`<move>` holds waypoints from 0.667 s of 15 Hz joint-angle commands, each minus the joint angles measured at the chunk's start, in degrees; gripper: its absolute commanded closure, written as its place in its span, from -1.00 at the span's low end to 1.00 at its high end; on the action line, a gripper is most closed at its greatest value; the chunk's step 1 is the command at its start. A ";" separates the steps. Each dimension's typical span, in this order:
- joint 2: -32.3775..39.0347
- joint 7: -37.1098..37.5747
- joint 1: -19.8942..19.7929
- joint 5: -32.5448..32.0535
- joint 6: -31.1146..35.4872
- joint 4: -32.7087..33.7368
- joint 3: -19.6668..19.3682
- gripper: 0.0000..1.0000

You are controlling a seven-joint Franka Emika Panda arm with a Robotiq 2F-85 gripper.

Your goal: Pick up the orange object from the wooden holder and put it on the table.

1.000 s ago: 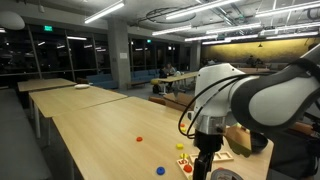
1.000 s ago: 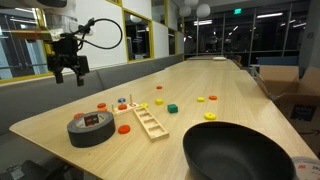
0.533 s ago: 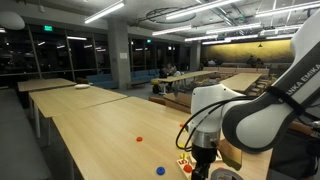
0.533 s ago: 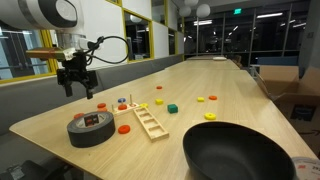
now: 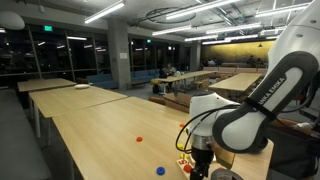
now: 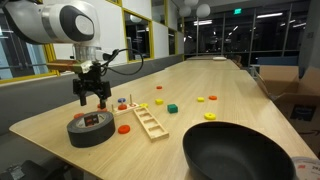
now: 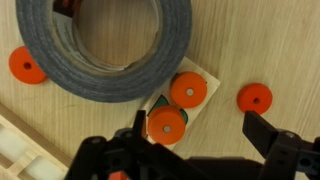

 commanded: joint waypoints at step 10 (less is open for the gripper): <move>5.42 -3.78 -1.16 3.76 4.86 2.04 -2.49 -1.00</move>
